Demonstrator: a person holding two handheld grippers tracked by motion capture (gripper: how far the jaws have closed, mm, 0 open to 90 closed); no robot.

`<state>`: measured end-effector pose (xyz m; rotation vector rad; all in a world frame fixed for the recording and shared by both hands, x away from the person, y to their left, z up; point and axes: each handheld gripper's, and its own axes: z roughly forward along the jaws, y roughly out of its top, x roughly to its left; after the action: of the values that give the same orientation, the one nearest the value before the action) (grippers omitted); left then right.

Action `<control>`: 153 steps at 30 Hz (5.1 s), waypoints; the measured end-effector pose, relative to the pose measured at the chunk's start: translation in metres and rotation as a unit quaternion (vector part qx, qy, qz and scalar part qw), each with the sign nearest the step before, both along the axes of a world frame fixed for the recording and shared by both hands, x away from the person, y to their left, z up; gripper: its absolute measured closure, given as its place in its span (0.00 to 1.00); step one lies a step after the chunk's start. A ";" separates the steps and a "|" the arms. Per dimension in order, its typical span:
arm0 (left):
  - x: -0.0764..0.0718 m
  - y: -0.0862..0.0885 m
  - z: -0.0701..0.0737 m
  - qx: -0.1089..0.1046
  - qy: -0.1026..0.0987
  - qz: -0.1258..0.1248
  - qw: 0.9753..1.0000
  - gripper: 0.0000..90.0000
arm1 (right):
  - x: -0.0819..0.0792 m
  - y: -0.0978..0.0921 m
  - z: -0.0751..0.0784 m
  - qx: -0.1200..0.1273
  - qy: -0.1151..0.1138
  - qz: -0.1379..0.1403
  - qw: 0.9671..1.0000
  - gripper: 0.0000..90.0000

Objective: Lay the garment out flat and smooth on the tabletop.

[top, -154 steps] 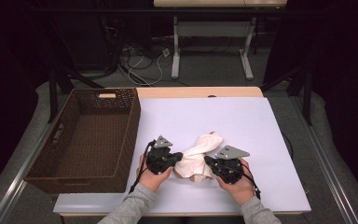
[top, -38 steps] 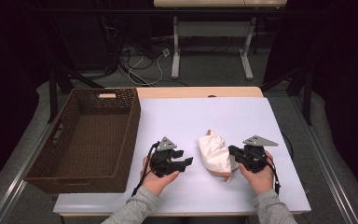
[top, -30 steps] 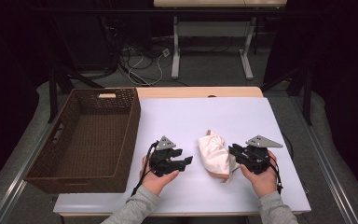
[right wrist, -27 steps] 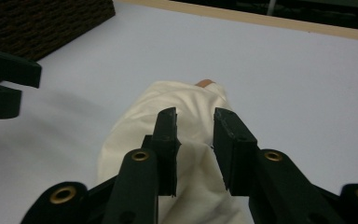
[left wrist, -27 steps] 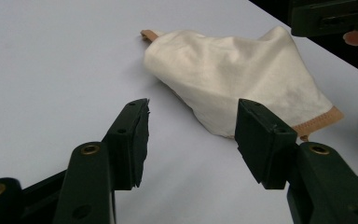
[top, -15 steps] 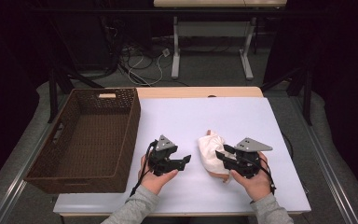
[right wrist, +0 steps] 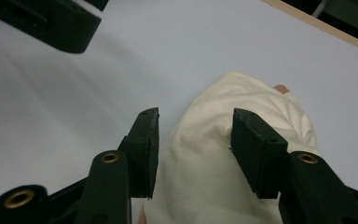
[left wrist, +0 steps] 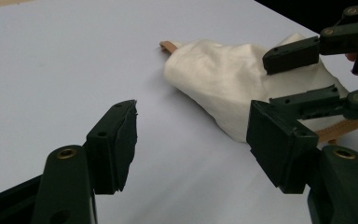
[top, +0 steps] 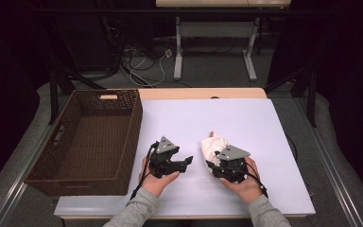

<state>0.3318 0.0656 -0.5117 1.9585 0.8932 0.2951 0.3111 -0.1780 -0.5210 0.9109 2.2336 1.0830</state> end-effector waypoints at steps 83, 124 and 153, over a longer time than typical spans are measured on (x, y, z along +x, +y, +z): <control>0.001 0.025 0.011 -0.016 -0.008 0.038 0.999 0.37 | 0.008 0.032 0.045 0.147 0.054 0.042 0.987 0.93; -0.029 -0.017 -0.024 0.013 0.035 -0.052 0.998 0.52 | 0.017 0.022 0.029 0.159 0.052 0.011 0.986 0.93; -0.019 0.002 -0.014 0.003 0.041 -0.030 0.999 0.88 | 0.021 0.008 0.026 0.176 0.066 -0.006 0.982 0.91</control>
<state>0.3123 0.0677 -0.5259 2.0109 0.8852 0.1848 0.3323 -0.1699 -0.4946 1.1685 2.1723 1.4826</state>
